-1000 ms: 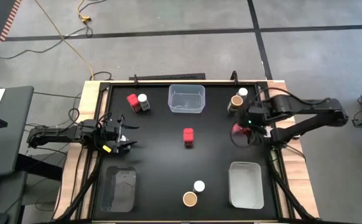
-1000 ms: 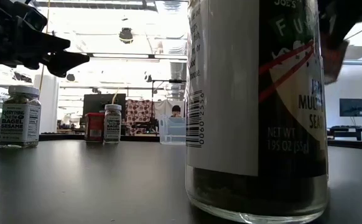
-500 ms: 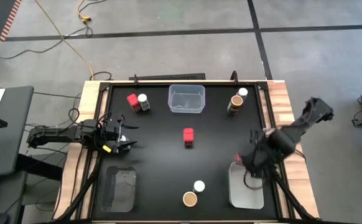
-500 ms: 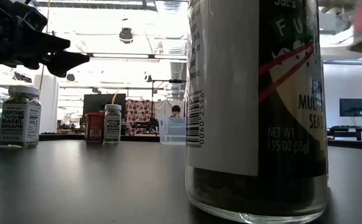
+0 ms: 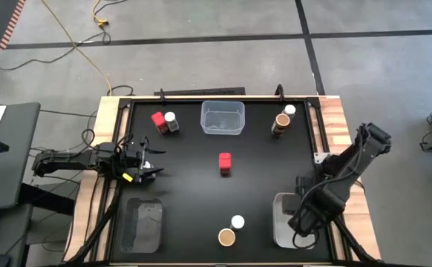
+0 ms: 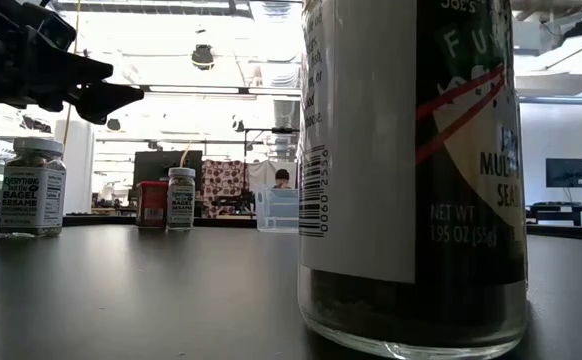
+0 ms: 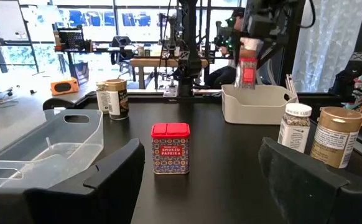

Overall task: Sort spices by type
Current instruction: Put the right red spice can into the white bin

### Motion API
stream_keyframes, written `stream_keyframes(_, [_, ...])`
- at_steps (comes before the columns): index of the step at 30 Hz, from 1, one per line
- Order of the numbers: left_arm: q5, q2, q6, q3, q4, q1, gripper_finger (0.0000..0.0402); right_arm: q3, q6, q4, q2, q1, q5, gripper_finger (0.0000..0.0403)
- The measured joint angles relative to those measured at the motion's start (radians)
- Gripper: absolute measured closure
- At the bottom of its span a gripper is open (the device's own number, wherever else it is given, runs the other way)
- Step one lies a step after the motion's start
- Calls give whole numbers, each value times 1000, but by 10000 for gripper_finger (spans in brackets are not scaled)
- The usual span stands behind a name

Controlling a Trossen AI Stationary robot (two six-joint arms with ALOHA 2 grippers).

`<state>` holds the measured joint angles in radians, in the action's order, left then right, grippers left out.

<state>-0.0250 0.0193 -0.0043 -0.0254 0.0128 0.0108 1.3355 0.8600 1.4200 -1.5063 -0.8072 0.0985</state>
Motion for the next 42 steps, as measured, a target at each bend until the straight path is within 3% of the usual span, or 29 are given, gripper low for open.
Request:
stream_keyframes(7, [0, 0, 0, 0, 0, 0, 98, -150, 8, -125, 34, -5, -77, 163])
stream_keyframes(21, [0, 0, 0, 0, 0, 0, 98, -311, -4, -243, 41, 28, -104, 163])
stream_keyframes(42, [0, 0, 0, 0, 0, 0, 98, -343, -19, -305, 28, 72, -109, 152])
